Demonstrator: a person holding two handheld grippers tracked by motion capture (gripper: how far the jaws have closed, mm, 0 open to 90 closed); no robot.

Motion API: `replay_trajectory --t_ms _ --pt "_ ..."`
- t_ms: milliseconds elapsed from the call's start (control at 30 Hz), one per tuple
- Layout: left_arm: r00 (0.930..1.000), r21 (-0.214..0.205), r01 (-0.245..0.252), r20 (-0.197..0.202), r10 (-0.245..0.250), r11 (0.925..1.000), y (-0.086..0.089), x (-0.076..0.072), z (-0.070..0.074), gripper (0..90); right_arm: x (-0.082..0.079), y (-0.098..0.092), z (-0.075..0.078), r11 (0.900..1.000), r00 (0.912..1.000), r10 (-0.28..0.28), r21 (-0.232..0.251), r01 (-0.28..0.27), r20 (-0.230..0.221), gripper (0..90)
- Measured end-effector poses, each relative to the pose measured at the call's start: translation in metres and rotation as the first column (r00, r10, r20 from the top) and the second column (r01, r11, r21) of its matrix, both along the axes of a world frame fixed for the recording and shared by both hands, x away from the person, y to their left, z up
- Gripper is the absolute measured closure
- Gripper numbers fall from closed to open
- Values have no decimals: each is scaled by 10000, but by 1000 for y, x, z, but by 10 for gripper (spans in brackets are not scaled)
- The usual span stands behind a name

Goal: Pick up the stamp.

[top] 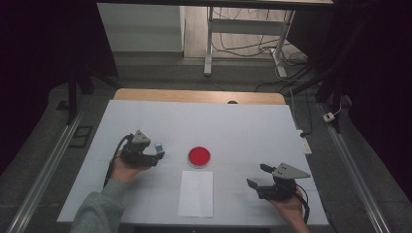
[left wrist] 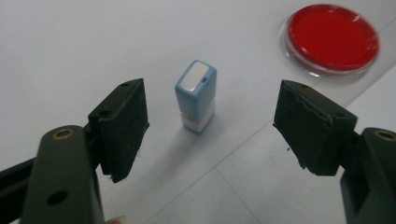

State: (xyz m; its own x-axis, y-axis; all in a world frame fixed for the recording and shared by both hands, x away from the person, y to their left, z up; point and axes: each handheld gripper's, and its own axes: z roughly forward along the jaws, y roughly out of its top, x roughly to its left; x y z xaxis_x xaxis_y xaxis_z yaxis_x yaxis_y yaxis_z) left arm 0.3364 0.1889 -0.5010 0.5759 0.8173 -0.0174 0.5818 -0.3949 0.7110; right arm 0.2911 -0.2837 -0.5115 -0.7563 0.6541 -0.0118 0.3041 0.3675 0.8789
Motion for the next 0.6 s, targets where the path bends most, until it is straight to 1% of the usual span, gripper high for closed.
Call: replay_trajectory --t_ms 33,133,233,333,400,433,500,600 --pt "10000 0 0 0 0 10000 0 0 0 267 0 0 0 10000 10000 0 0 0 0 203" --pt "10000 281 87 38 -88 9996 -1 5 -5 272 0 0 -1 10000 10000 29 16 -29 -50 206" --pt "10000 264 94 30 -94 9996 0 8 -8 283 1 0 -2 10000 9999 50 50 -49 -91 207" --pt "9999 145 155 59 -156 9998 2 11 -10 303 1 1 -2 10000 9999 46 -19 -46 -127 209" --pt "9997 -9 224 70 -224 9997 4 14 -12 321 1 1 -2 10000 9999 14 -78 -15 -136 209" --pt "9997 -9 224 70 -224 9997 4 14 -12 330 1 1 -3 10000 9999 18 -91 -19 -148 210" --pt "9996 -207 290 49 -289 9994 6 17 -15 348 1 2 -3 9999 9998 59 -95 -60 -171 210" --pt "9994 -291 348 57 -347 9990 8 18 -16 373 1 2 -4 9999 9998 79 -123 -81 -189 210"
